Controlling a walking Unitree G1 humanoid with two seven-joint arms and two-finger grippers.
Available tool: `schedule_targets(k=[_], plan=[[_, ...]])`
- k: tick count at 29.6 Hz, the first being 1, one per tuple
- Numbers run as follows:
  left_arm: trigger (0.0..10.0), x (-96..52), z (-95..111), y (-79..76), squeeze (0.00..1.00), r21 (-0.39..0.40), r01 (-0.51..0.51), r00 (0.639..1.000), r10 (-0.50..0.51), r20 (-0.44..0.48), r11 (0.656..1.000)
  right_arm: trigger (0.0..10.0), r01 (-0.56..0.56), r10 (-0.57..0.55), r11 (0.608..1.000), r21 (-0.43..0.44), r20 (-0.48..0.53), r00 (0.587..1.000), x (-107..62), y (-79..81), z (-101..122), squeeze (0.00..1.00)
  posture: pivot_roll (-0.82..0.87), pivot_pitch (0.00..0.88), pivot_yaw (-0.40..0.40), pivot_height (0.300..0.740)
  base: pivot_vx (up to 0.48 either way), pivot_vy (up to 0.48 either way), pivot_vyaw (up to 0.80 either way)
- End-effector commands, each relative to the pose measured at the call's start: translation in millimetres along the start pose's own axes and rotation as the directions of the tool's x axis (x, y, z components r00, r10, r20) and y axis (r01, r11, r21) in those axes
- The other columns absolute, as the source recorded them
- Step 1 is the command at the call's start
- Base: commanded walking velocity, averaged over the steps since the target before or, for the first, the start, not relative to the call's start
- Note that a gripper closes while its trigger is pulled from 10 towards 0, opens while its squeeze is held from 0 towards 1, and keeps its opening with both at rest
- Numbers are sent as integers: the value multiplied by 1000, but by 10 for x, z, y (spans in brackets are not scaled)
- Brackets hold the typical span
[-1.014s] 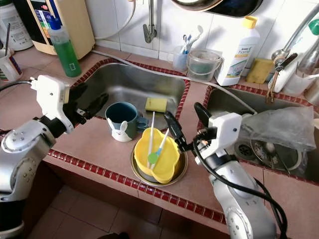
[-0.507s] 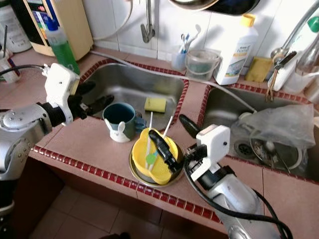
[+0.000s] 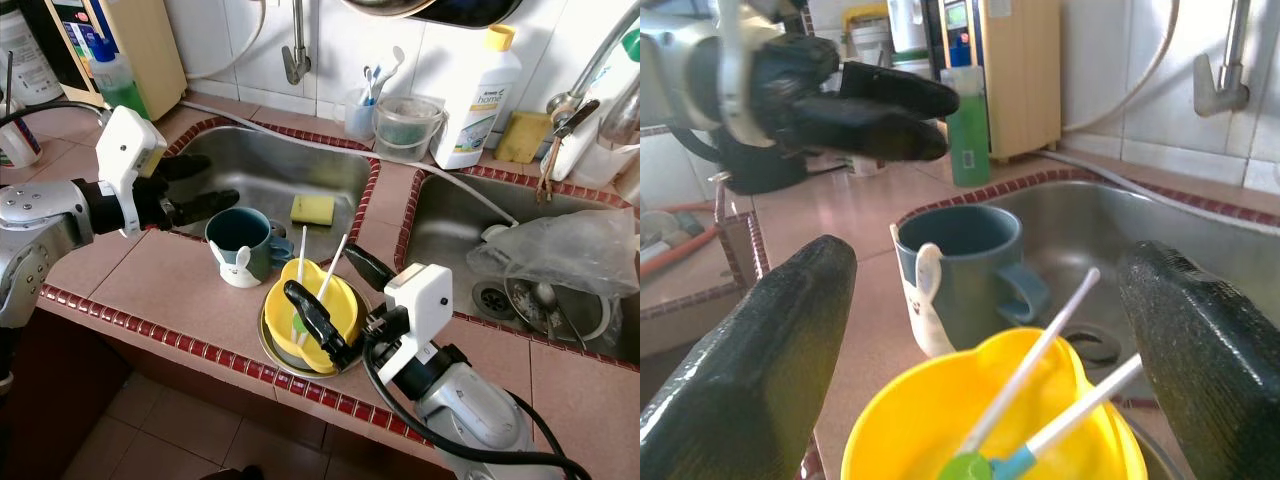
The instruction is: Kitchen organization
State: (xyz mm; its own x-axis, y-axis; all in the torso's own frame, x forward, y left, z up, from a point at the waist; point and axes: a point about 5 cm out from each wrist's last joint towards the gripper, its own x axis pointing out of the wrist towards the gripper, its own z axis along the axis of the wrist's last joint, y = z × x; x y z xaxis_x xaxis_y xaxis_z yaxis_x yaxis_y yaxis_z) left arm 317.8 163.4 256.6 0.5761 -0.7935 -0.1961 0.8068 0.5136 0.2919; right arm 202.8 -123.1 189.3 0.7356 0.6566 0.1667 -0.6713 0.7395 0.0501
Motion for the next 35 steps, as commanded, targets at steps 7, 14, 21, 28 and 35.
schedule_targets(k=[7,14,21,28,35], plan=[[10000,7,-13,-99,0,70,111,993,-108,-41,991,10000,27,-26,999,47,-20,999,-52,76,-10,0,-143,133,67,740,0,0,0],[10000,59,-62,-143,0,105,192,980,-185,-72,976,10000,21,-21,998,62,-12,1000,-70,119,7,0,-143,149,73,740,0,0,0],[10000,128,-113,-193,0,116,267,960,-254,-116,957,10000,33,-32,997,64,-17,999,-95,152,9,0,-148,171,89,740,0,0,0],[10000,155,-142,-173,0,128,287,950,-265,-163,949,10000,47,-46,997,68,-19,999,-116,173,11,0,-151,185,103,740,0,0,0],[10000,137,-186,-124,0,116,281,937,-246,-248,953,10000,65,-63,995,73,-19,998,-139,189,15,0,-152,194,111,740,0,0,0]])
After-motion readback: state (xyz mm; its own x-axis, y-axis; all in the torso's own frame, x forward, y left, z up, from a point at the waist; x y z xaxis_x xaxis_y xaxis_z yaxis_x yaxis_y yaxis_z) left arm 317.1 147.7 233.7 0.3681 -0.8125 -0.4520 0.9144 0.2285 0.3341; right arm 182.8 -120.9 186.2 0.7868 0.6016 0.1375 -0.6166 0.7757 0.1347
